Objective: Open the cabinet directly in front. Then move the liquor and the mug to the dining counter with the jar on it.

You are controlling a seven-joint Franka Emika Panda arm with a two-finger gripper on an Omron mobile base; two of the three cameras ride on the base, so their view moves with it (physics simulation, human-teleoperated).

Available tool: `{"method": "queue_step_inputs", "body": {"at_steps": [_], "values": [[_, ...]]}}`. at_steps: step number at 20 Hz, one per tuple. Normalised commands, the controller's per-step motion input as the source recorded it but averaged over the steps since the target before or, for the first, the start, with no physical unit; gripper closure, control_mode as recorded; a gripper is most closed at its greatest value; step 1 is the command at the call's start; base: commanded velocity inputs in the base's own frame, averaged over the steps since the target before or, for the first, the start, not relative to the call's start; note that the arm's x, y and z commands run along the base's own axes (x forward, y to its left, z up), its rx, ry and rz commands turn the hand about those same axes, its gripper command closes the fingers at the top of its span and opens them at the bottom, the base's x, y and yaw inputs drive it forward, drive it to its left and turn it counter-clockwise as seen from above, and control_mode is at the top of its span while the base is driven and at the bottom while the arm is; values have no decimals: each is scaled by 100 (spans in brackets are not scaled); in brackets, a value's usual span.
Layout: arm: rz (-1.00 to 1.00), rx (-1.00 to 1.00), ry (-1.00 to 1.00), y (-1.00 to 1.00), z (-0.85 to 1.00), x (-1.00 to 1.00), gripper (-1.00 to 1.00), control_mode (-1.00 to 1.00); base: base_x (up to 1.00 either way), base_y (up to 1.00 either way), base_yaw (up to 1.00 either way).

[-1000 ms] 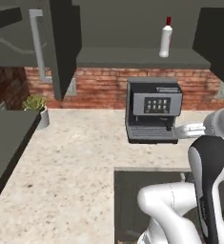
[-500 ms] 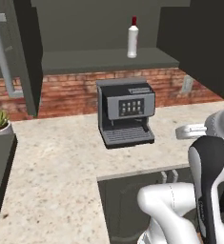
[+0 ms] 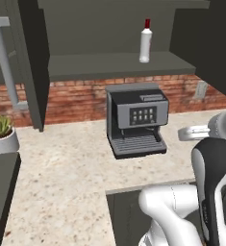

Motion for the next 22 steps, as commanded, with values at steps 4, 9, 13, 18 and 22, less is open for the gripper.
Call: {"method": "queue_step_inputs", "body": {"at_steps": [4, 9, 13, 18, 22], "values": [[0, 0, 0, 0, 0, 0, -100, 100, 100, 47, 0], [0, 0, 0, 0, 0, 0, -100, 100, 100, 39, -3], [0, 0, 0, 0, 0, 0, -100, 100, 39, 4, -9], [-9, 10, -6, -1, 71, 0, -100, -100, 0, 0, -3], [-7, 11, -23, 0, 100, -5, -100, -100, 0, 0, 0]]}}
